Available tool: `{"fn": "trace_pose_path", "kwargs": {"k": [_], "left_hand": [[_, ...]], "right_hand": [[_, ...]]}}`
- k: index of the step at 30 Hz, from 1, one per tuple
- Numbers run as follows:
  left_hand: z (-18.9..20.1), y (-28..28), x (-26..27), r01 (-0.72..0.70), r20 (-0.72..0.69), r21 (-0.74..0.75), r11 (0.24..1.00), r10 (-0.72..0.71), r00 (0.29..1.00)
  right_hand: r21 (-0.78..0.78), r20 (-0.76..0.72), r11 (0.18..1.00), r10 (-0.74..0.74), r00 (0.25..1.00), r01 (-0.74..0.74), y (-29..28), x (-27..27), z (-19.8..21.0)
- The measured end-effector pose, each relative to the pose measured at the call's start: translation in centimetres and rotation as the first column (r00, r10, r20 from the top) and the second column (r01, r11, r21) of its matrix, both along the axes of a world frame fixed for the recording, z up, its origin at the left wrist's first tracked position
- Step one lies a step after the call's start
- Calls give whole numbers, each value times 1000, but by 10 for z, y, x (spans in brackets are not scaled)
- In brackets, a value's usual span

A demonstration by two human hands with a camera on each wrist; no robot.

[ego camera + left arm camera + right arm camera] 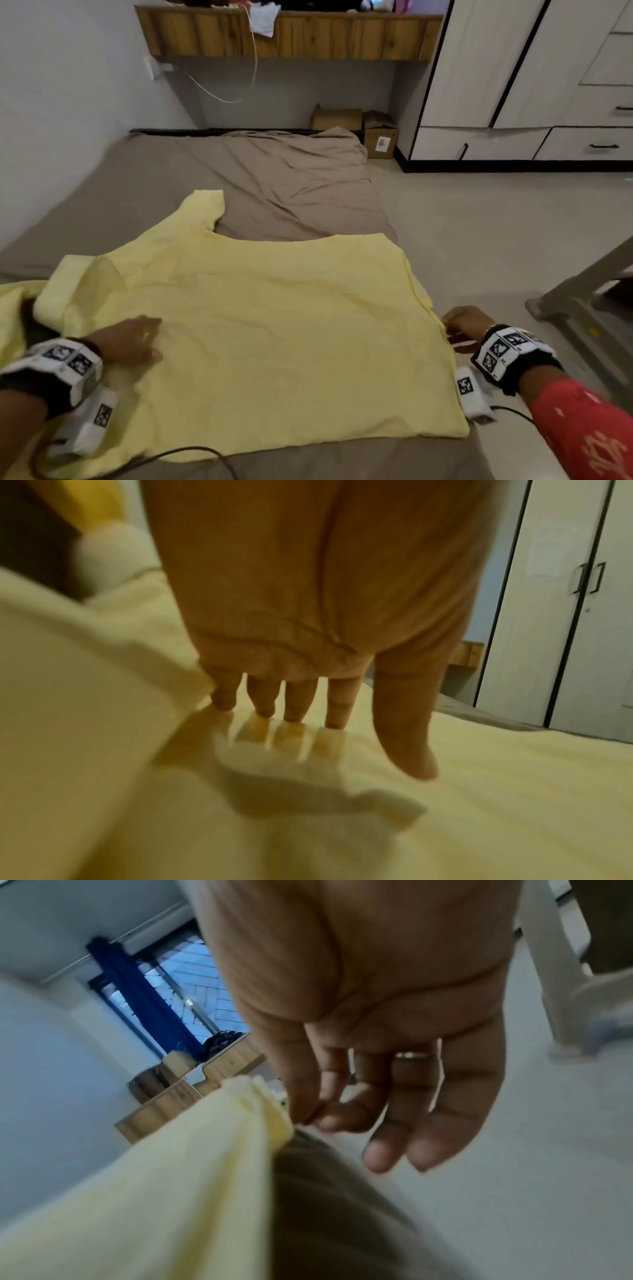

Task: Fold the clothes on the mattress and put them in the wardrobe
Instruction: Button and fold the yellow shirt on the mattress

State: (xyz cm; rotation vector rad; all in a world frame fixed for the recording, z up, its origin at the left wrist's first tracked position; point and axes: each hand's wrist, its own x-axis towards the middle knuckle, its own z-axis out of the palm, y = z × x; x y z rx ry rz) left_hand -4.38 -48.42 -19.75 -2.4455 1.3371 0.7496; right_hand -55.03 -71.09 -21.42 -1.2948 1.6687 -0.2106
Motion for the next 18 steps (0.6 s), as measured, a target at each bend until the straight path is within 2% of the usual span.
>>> {"fn": "trace_pose_path", "kwargs": {"k": [2,4,5,6,7,8,9,10,11,13,14,16,18], "left_hand": [[2,29,-11,27,117,104,994,-39,992],[9,57,-19,65,229,138,988,-95,969],[13,72,-20,70,237,145,987,-103,966],[15,80,-24,89,213,165,982,-123,969],[16,91,-26,111,188,203,973,-150,971],[18,104,-28,139,185,242,960,-186,965],[18,113,-30,169,208,273,947,-229,951],[20,123,-29,186,249,294,938,-263,932],[22,128,-29,203,272,299,932,-287,918],[28,137,-36,218,252,237,947,-276,928],[32,138,-42,200,187,155,967,-228,956],[36,143,-49,211,61,53,976,-214,975],[39,156,-55,296,121,136,945,-312,942]], "right_hand": [[-159,-114,987,-1,994,-17,5,-5,7],[-254,-245,950,120,962,-184,21,0,23],[-271,-327,905,233,916,-327,35,7,29],[-231,-425,828,386,819,-511,50,13,31],[-101,-514,728,545,662,-678,70,21,34],[72,-560,627,669,488,-776,94,30,35],[227,-595,538,736,321,-812,112,31,29],[329,-617,498,756,216,-803,124,31,23],[363,-661,532,726,191,-766,130,29,21],[220,-769,605,590,245,-766,137,26,22],[139,-806,588,534,254,-797,141,27,25],[67,-812,451,542,214,-890,153,35,25],[85,-778,372,605,172,-925,168,40,20]]}}
